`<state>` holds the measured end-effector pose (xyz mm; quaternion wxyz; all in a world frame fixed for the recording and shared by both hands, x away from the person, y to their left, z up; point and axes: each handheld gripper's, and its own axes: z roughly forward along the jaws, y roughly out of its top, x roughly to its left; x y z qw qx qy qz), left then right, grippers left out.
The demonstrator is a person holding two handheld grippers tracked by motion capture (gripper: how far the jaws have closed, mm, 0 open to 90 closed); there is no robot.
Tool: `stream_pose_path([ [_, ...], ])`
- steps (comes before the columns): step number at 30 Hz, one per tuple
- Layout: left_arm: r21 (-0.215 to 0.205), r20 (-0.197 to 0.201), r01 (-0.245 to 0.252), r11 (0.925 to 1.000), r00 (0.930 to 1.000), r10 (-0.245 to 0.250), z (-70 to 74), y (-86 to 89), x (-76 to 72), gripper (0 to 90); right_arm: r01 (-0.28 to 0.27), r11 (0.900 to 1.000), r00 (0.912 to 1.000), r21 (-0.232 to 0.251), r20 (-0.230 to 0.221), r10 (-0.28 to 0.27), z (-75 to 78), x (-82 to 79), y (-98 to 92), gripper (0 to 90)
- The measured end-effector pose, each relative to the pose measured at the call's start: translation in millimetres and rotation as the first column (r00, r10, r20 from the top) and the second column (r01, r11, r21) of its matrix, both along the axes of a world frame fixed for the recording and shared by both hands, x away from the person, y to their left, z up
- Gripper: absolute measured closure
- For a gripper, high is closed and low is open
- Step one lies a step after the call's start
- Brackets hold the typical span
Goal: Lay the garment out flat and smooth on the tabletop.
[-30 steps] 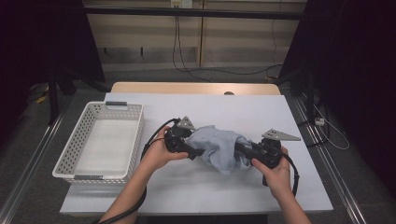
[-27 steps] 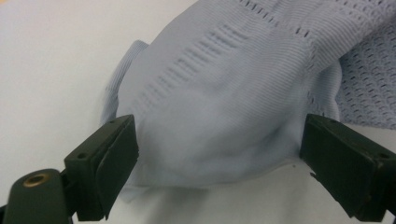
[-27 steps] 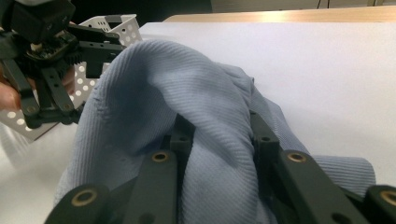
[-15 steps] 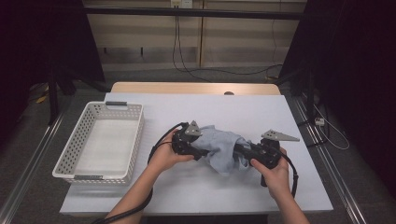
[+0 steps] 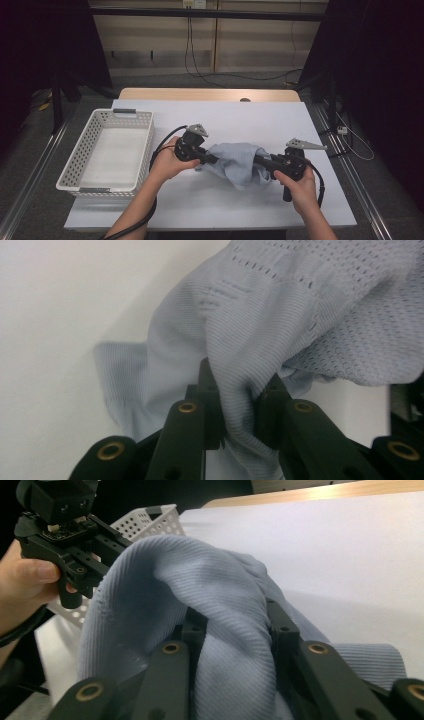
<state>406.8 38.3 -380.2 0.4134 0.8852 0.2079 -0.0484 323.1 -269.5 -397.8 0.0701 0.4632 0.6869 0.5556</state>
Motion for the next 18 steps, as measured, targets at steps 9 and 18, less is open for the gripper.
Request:
stream_pose_path([
  [9,-0.049,-0.038,-0.151,0.9873,0.9881,0.149,-11.4,9.0,14.8,78.4,0.08,0.995,0.996,-0.05,0.043,-0.078,-15.9,7.7,-3.5,38.7],
  [18,-0.049,-0.064,-0.266,0.9627,0.9628,0.263,-19.7,14.5,28.4,78.8,0.084,0.993,0.9912,-0.081,0.109,-0.075,-6.4,-1.0,-3.8,29.4],
])
